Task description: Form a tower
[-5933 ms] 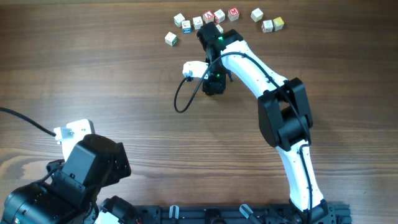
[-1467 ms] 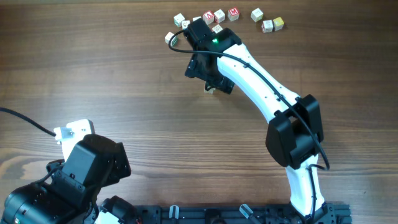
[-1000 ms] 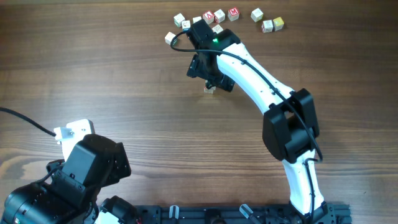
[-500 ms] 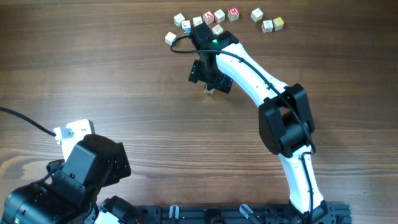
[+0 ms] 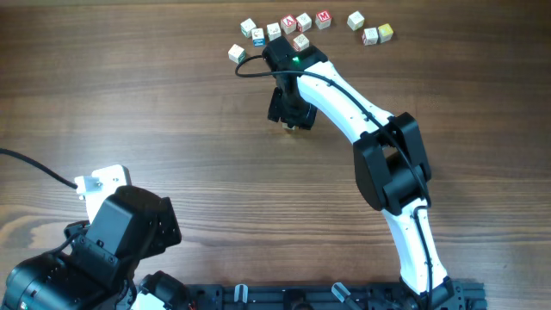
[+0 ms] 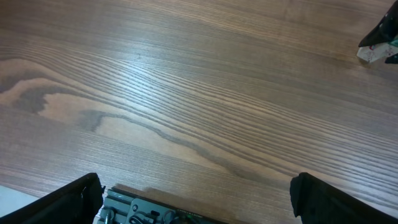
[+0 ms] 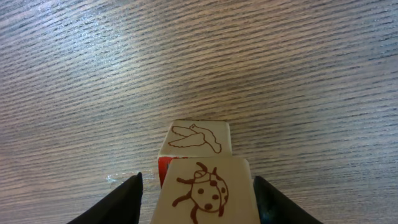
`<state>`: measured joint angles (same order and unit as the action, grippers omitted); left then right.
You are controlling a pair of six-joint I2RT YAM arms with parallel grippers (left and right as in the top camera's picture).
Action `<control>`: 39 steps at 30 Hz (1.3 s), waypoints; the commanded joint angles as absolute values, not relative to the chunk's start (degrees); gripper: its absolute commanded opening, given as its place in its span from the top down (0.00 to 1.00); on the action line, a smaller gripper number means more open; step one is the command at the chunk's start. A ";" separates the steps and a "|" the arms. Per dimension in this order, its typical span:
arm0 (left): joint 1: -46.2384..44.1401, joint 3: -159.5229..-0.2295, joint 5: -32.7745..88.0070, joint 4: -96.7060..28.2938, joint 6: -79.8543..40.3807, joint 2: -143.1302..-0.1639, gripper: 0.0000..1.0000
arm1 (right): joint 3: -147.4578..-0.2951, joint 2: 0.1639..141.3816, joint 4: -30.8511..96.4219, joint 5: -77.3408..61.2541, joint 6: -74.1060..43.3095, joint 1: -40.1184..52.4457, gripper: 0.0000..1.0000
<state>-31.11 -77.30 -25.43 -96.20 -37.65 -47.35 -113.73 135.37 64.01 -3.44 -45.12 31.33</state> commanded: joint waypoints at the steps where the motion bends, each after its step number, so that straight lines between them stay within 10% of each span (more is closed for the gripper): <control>1: -30.85 -77.25 -25.52 -96.09 -38.20 -47.31 0.00 | -113.86 136.20 64.16 -3.42 -44.36 31.09 0.47; 23: -30.85 -77.25 -25.52 -96.07 -38.20 -47.31 0.00 | -113.86 136.20 66.63 -2.83 -41.52 31.11 0.65; 39: -30.85 -77.25 -25.52 -96.07 -38.20 -47.31 0.00 | -113.89 136.20 66.22 -2.31 -32.97 31.11 0.46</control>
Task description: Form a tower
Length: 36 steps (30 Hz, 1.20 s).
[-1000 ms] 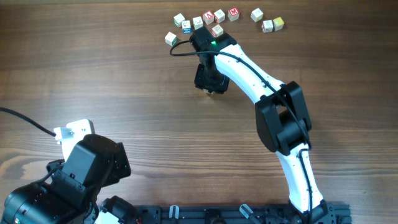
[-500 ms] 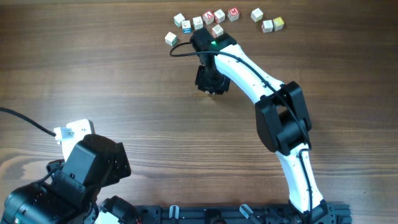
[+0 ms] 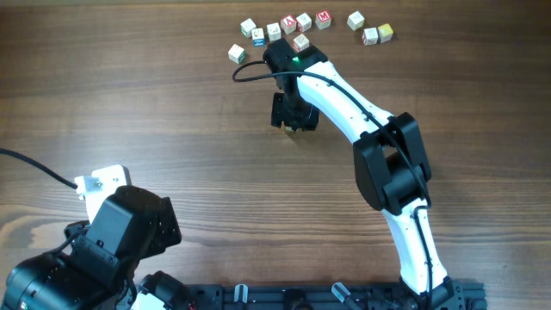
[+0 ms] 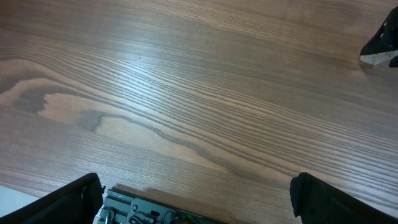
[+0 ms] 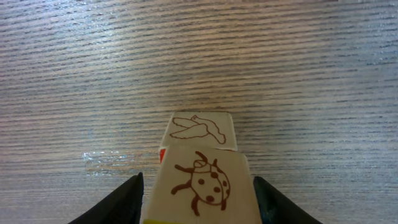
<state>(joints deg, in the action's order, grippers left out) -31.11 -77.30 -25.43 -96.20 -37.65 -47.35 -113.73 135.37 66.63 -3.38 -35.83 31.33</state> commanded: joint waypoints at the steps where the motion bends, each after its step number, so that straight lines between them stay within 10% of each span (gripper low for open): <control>1: -30.85 -77.25 -25.52 -96.07 -38.22 -47.31 0.00 | -113.89 136.20 66.22 -1.89 -32.99 31.11 0.48; 19: -30.85 -77.25 -25.52 -96.07 -38.20 -47.31 0.00 | -113.89 136.20 66.26 -0.86 -28.97 31.18 0.66; 36: -30.85 -77.25 -25.52 -96.09 -38.20 -47.31 0.00 | -113.89 136.20 66.35 0.21 -27.00 31.53 0.52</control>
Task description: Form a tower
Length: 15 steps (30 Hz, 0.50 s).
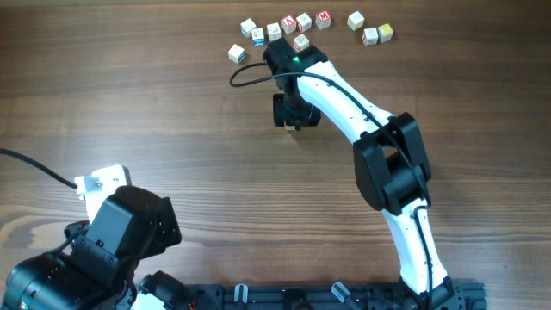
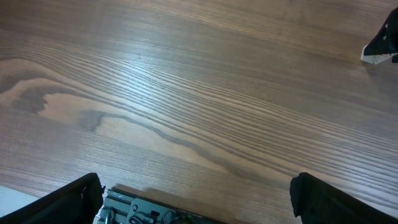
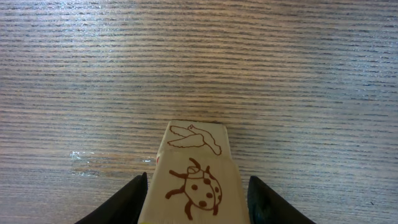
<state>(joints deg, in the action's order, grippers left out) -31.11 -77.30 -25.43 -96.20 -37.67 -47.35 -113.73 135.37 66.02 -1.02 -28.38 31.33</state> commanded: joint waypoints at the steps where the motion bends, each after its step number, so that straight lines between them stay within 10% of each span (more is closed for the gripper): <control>1: -30.85 -77.25 -25.52 -96.07 -38.20 -47.31 0.00 | -113.89 136.20 66.48 0.21 -26.96 31.73 0.55; 15: -30.85 -77.25 -25.52 -96.07 -38.20 -47.31 0.00 | -113.89 136.20 67.94 1.96 -26.96 32.73 0.66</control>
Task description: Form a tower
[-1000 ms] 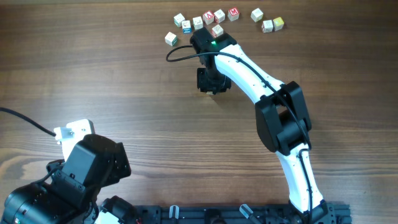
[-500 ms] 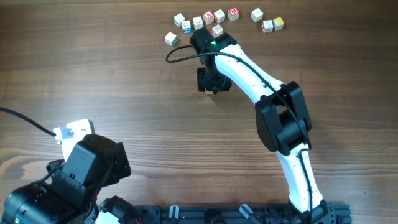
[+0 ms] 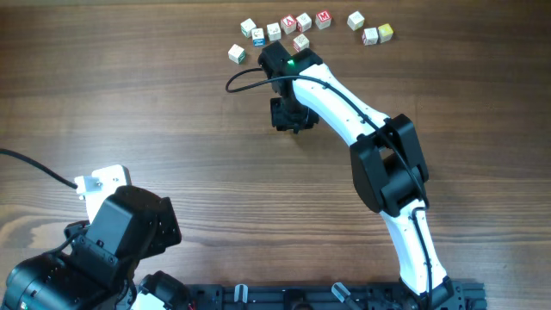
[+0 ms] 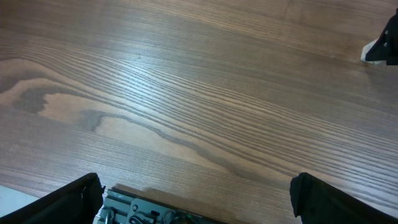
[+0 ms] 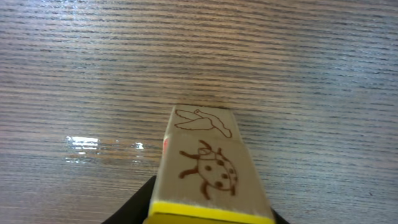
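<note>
In the right wrist view a wooden block with a ladybug drawing (image 5: 211, 174) and a yellow near face sits between the jaws of my right gripper (image 5: 208, 214). It stands over a block with a bird drawing (image 5: 202, 121) that rests on the table, and it hides most of that block. Whether the two touch cannot be told. Overhead, the right gripper (image 3: 287, 114) is below the row of loose blocks and hides both blocks. My left gripper (image 4: 199, 205) is open and empty at the near left.
Several loose letter and picture blocks (image 3: 297, 26) lie in a row at the table's far edge, with three more (image 3: 371, 33) to the right. A black cable (image 3: 245, 73) loops beside the right wrist. The left arm's base (image 3: 95, 250) fills the near left corner.
My right gripper has shifted slightly up and left overhead. The ladybug block now shows its yellow near face and covers more of the bird block. The left arm has not moved.
My right gripper held the ladybug block just short of the bird block on the table. At each later moment it had crept a little further over the bird block. Now the ladybug block overlaps it almost fully. The left gripper stayed open and still throughout.
</note>
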`<state>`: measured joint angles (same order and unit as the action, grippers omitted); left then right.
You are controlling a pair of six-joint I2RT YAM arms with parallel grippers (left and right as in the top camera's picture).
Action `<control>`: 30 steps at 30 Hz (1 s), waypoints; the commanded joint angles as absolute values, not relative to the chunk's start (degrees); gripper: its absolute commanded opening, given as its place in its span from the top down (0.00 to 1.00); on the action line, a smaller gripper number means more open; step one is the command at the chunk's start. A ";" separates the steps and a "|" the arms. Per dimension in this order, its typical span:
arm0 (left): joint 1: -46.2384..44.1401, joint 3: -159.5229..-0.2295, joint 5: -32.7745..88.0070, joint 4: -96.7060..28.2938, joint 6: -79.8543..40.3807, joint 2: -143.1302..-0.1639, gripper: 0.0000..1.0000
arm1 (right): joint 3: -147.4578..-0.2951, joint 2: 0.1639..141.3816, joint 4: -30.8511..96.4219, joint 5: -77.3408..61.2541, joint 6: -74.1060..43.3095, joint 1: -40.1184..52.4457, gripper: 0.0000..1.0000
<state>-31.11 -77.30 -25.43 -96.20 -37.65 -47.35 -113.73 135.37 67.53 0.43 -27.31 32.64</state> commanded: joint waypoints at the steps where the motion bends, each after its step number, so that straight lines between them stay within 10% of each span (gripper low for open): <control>1: -30.85 -77.25 -25.52 -96.07 -38.20 -47.31 0.00 | -113.89 136.20 68.03 1.96 -26.96 32.73 0.66; 9: -30.85 -77.25 -25.52 -96.07 -38.20 -47.31 0.00 | -113.89 136.20 68.29 2.81 -25.65 32.73 0.64; 19: -30.85 -77.23 -25.52 -96.07 -38.20 -47.31 0.00 | -115.20 135.72 69.28 2.55 -25.52 32.71 0.18; 30: -30.85 -77.25 -25.52 -96.07 -38.22 -47.31 0.00 | -121.89 132.42 73.38 -1.45 -28.42 32.71 0.18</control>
<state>-31.11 -77.30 -25.43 -96.20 -37.67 -47.35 -119.81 135.15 72.97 -0.08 -26.17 32.64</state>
